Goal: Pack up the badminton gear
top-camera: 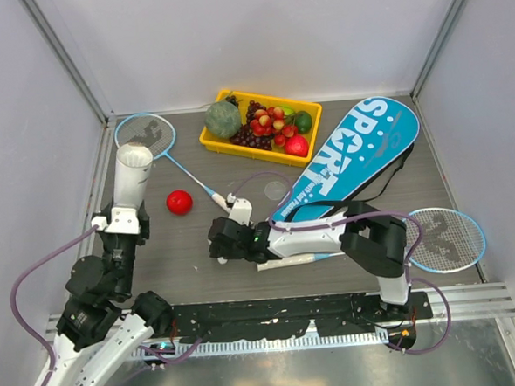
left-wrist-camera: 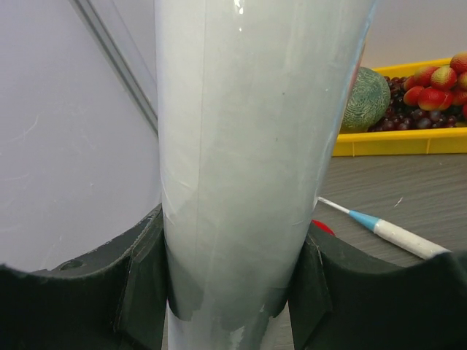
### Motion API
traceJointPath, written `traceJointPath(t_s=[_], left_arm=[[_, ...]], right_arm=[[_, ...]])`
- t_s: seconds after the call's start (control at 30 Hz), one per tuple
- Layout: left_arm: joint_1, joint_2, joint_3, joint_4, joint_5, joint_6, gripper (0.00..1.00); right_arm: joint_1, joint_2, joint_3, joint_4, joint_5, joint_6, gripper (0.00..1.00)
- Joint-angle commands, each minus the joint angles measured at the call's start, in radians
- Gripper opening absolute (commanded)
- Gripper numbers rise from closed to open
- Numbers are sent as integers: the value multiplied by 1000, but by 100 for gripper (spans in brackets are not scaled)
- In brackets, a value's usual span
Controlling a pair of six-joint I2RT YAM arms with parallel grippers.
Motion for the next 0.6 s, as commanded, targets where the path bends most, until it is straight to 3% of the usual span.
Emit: traceJointPath(t_s=[0.0, 0.1, 0.2, 0.23, 0.27, 0.33, 0.47, 0.57], left_arm=[[3, 3, 17, 82, -41, -19, 47], [2, -2, 6, 84, -36, -9, 48], [2, -20, -6, 87, 1, -4, 47], [3, -31, -9, 90, 14, -6, 46], [3, -38, -12, 92, 27, -6, 46], [3, -58, -9, 89, 48, -6, 45], [3, -94, 3, 79, 84, 5, 44], [2, -111, 14, 64, 99, 11, 44]], right_arm=[[-1, -122, -11, 35, 7, -51, 67], [-16, -177, -52, 58, -39, -220, 74], [-70, -209, -114, 225, -262, -466, 74], [-96, -200, -116, 239, -333, -494, 74], [-137, -191, -110, 268, -504, -542, 74], [-185, -189, -119, 328, -628, -602, 70], [-248, -171, -74, 310, -737, -728, 69], [-277, -84, 62, 218, -837, -789, 69]])
